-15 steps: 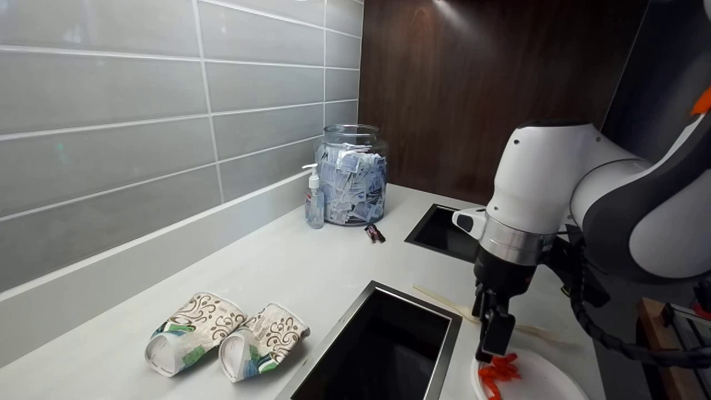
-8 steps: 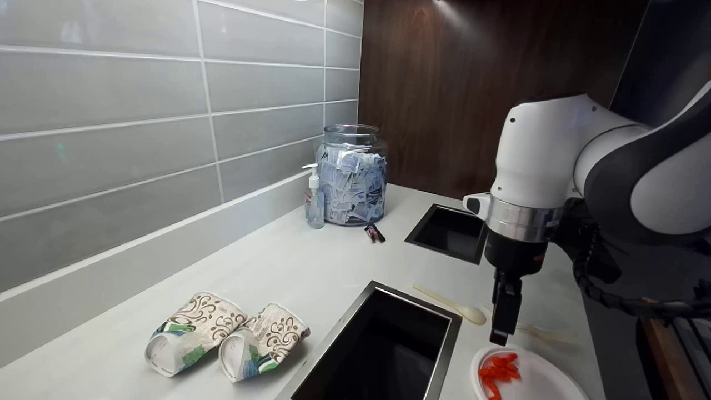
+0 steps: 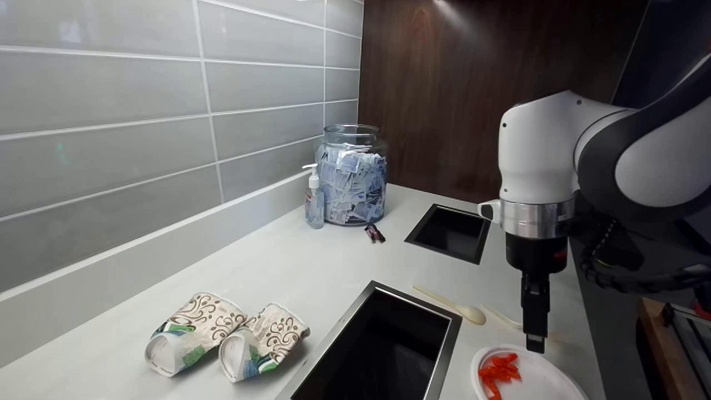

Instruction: Empty the contents on the plate into the bin

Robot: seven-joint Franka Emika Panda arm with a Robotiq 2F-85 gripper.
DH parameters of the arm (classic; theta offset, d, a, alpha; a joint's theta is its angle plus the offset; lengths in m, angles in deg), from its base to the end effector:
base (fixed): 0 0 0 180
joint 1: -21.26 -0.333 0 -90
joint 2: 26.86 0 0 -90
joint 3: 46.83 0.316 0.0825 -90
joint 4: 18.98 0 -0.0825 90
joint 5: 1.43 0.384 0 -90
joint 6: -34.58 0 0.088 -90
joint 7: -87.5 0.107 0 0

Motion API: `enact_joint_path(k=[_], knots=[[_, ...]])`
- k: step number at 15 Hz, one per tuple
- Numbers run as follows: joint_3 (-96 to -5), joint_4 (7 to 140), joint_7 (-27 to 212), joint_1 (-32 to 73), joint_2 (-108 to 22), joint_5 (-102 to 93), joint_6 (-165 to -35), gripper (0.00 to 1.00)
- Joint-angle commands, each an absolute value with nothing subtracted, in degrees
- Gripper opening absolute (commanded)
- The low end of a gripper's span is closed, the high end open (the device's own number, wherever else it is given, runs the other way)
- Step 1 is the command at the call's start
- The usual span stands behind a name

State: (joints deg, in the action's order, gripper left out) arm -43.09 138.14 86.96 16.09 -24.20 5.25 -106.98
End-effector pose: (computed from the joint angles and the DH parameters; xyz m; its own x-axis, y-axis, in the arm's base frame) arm 0.3652 0.0566 0.2176 0.9719 0.0689 -0.2249 0.0593 -0.9970 -0.0493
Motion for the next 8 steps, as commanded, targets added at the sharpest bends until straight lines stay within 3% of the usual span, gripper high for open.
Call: enact_joint_path(k=[1, 8], knots=[[-43.36, 138.08, 83.72, 16.44, -25.37, 8.20, -106.94, 0.98], [-43.24, 138.12, 81.55, 16.78, -28.04, 10.28, -108.38, 0.91]])
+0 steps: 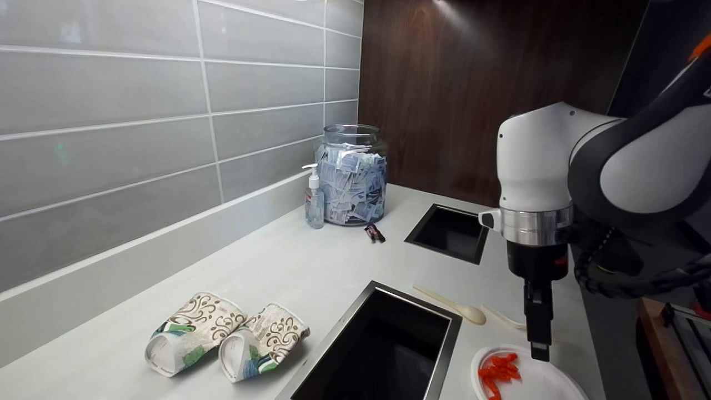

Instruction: Empty the contents on the plate into the bin

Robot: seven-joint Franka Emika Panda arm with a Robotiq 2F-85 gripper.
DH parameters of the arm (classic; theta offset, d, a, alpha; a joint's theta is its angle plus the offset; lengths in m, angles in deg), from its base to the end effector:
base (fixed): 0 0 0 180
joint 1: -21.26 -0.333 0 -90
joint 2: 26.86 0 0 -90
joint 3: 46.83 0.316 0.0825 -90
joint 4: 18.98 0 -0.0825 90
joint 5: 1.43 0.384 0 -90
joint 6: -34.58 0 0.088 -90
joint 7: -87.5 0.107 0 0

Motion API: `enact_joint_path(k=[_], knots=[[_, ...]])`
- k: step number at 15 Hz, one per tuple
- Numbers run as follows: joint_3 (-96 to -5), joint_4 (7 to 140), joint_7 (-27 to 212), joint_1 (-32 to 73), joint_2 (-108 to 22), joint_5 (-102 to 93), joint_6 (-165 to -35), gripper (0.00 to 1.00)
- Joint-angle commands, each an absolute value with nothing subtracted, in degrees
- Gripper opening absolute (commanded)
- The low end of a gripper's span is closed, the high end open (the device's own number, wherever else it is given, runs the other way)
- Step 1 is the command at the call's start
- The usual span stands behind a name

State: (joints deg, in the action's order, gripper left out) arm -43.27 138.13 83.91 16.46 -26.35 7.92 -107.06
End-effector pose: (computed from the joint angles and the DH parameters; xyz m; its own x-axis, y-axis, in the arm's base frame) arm 0.3615 0.0526 0.2040 0.9633 0.0754 -0.2577 0.0564 -0.9952 -0.0803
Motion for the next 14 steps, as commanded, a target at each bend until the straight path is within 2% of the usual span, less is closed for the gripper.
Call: enact_joint_path(k=[1, 3, 5, 10, 11, 12, 14], knots=[[-43.14, 138.15, 81.26, 16.76, -28.42, 10.85, -108.60, 0.92], [-42.99, 138.17, 80.56, 16.79, -29.09, 12.14, -108.81, 0.91], [-42.83, 138.23, 79.84, 16.84, -29.77, 13.47, -109.23, 0.84], [-42.37, 138.25, 78.35, 16.94, -30.91, 15.96, -110.10, 0.55], [-42.29, 138.34, 78.11, 16.95, -31.03, 16.32, -110.28, 0.54], [-42.20, 138.35, 77.93, 16.97, -31.17, 16.65, -110.42, 0.49], [-42.04, 138.40, 77.51, 17.00, -31.28, 17.39, -110.77, 0.53]])
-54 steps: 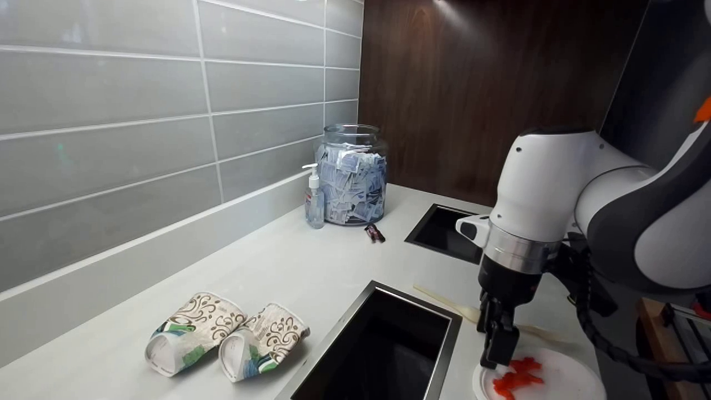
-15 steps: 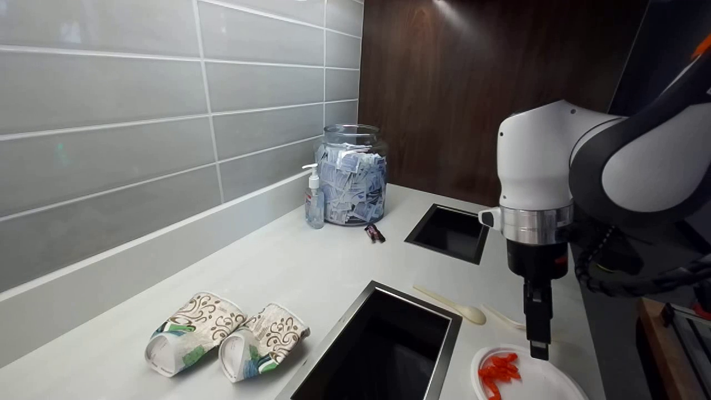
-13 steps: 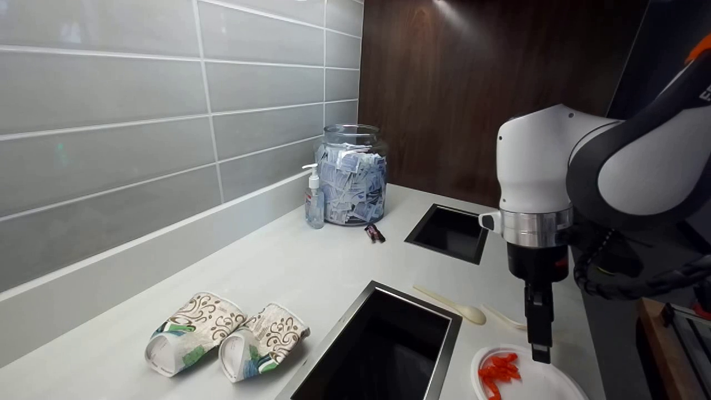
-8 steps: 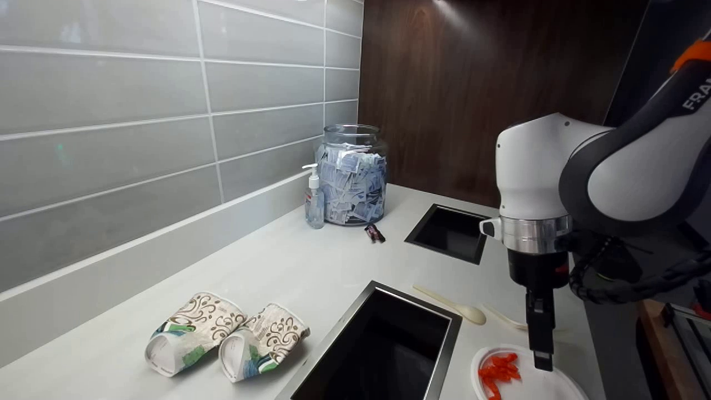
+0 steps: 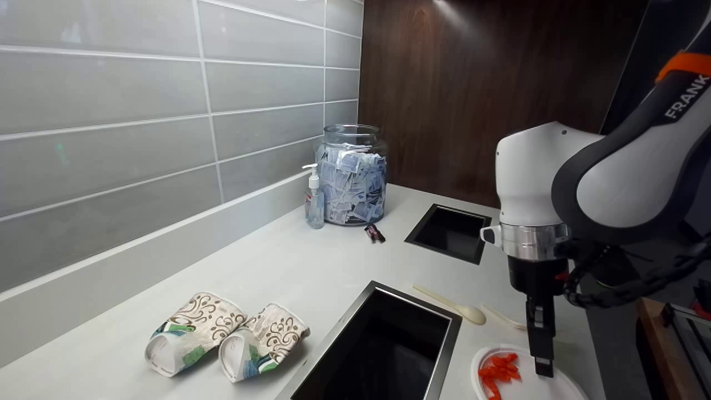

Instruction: Empty the contents on the plate into the bin

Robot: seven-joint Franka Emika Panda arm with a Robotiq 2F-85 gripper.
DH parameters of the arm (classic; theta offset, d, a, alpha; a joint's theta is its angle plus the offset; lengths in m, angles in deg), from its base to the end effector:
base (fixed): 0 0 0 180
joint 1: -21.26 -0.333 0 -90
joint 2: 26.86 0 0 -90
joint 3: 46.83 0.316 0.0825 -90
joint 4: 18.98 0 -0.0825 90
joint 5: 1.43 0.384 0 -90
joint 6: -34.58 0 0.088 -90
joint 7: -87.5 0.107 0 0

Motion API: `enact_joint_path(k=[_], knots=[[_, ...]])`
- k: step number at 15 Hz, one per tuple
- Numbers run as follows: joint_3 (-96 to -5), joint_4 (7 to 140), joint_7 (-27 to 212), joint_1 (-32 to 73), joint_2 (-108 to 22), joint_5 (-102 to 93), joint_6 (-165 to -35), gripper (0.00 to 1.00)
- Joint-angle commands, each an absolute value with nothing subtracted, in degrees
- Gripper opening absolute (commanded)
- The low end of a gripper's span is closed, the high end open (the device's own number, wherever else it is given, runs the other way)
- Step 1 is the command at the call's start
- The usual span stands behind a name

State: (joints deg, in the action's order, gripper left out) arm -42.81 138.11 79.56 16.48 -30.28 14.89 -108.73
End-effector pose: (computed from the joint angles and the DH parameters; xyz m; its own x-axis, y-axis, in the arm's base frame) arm 0.3553 0.0537 0.1808 0.9551 0.0573 -0.2908 0.0170 -0.9901 -0.1393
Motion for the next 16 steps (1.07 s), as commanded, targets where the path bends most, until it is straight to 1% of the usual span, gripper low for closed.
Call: enact_joint_path(k=[1, 2, 4, 5, 6, 8, 9, 10, 12, 16], knots=[[-42.06, 138.45, 77.54, 17.03, -31.21, 17.50, -110.76, 0.53], [-42.07, 138.44, 77.63, 17.04, -31.24, 17.52, -110.83, 0.54], [-42.05, 138.45, 77.55, 17.02, -31.18, 17.70, -110.79, 0.53], [-42.06, 138.44, 77.51, 17.04, -31.15, 17.77, -110.82, 0.42], [-42.06, 138.43, 77.47, 17.06, -31.12, 17.84, -110.80, 0.40], [-42.16, 138.49, 77.37, 17.25, -30.91, 17.89, -110.76, 0.30], [-42.19, 138.51, 77.29, 17.41, -30.87, 17.91, -110.80, 0.27], [-42.18, 138.46, 77.25, 17.51, -30.85, 17.98, -110.74, 0.29], [-42.15, 138.50, 77.15, 17.51, -30.76, 18.13, -110.67, 0.28], [-42.18, 138.50, 76.87, 17.56, -30.76, 18.31, -110.71, 0.22]])
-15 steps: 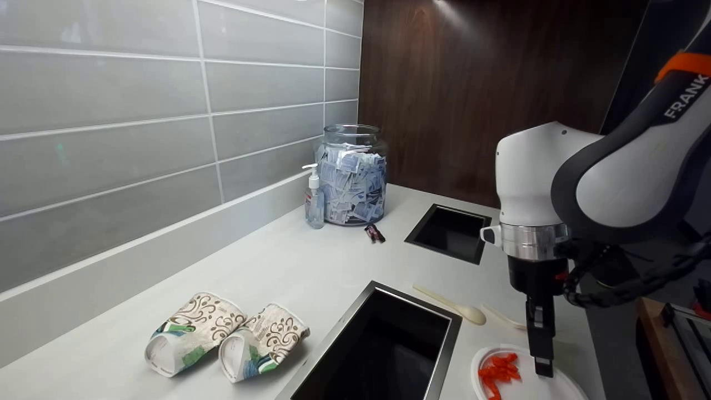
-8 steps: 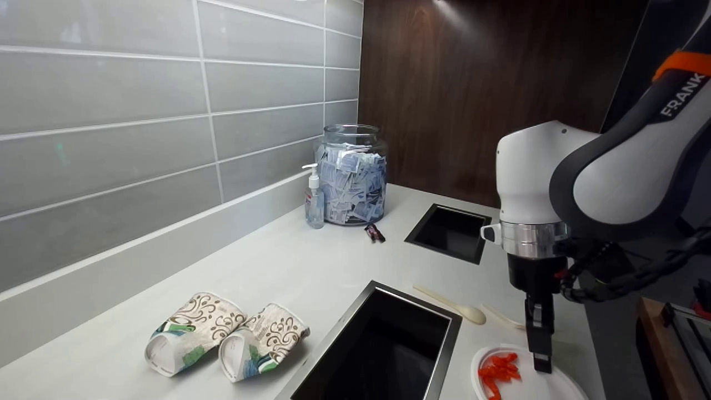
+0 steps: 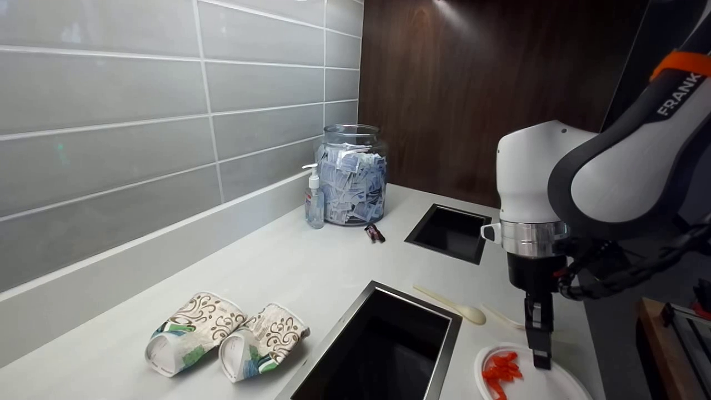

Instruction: Empty the contents on the plate into the bin

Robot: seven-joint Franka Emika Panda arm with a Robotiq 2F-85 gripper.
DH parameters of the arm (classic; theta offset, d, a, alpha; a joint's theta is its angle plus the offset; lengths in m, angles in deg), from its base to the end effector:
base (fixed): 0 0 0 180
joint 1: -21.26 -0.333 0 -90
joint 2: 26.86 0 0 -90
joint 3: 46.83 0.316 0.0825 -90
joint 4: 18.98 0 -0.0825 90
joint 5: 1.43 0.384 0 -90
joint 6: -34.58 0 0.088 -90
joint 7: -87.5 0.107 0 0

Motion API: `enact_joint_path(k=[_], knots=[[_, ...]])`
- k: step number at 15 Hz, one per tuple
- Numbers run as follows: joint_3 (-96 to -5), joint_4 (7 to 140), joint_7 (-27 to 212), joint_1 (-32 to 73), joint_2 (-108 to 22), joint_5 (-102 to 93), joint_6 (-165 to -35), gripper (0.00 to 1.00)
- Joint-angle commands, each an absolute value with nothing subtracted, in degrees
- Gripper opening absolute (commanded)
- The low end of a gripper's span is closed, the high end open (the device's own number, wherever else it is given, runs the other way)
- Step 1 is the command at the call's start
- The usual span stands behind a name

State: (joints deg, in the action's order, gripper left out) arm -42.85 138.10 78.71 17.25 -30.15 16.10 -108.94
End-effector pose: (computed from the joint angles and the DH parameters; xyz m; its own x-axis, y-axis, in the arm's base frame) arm 0.3568 0.0485 0.1818 0.9581 0.0410 -0.2836 -0.0022 -0.9887 -0.1501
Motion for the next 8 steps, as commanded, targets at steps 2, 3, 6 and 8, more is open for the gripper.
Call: enact_joint_path(k=[2, 3, 6, 8], knots=[[-42.16, 138.49, 76.67, 17.56, -30.78, 18.45, -110.72, 0.16], [-42.12, 138.50, 76.58, 17.57, -30.81, 18.64, -110.73, 0.06], [-41.94, 139.31, 76.18, 17.52, -30.11, 19.44, -110.96, 0.00], [-41.97, 138.79, 76.08, 17.53, -30.37, 19.65, -110.81, 0.01]])
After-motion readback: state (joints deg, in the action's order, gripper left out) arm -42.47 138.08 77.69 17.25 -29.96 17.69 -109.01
